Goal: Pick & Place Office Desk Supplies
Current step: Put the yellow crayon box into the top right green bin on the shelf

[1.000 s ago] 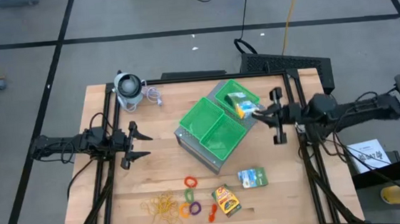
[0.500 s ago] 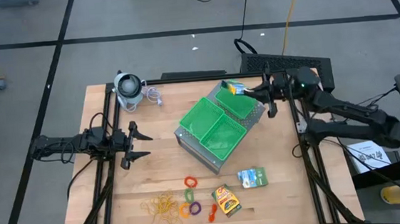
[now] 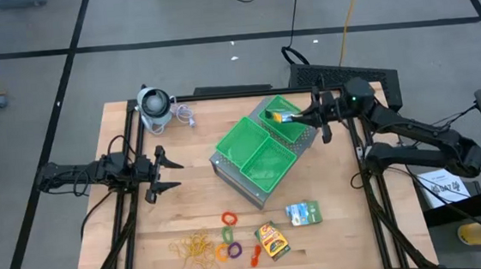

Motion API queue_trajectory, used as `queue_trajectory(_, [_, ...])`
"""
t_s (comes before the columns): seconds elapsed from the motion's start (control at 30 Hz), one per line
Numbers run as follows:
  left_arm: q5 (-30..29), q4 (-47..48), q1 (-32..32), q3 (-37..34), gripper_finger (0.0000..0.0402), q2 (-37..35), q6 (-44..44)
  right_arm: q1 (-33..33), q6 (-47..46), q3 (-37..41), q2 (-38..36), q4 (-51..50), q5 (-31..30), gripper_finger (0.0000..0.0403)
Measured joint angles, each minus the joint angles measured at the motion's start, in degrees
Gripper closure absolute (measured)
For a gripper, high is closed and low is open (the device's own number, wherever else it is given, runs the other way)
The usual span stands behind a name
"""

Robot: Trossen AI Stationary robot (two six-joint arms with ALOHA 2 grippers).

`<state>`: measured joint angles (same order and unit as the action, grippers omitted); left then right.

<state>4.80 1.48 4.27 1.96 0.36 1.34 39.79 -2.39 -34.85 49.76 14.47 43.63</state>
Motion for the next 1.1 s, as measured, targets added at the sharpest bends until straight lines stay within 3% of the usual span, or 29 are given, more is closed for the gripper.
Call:
queue_trajectory(0.27, [0.00, 0.01, -0.01, 0.00, 0.0137, -0.01, 0.00, 0.00, 3.36, 0.00, 0.00, -1.31, -0.06, 0.0399])
queue_trajectory(0.47, [0.00, 0.02, 0.00, 0.00, 0.0137, 0.00, 0.00, -0.02, 5.67, 0.00, 0.00, -1.28, -0.60, 0.0365])
queue_trajectory(0.83, [0.00, 0.00, -0.02, 0.00, 0.0137, 0.00, 0.00, -1.66, 11.59, 0.00, -0.04, -1.52, -10.56, 0.0287])
queue_trajectory(1.1, [0.00, 0.00, 0.00, 0.00, 0.0137, 0.00, 0.00, -5.78, 17.99, 0.00, 0.16, -1.21, -19.98, 0.0258])
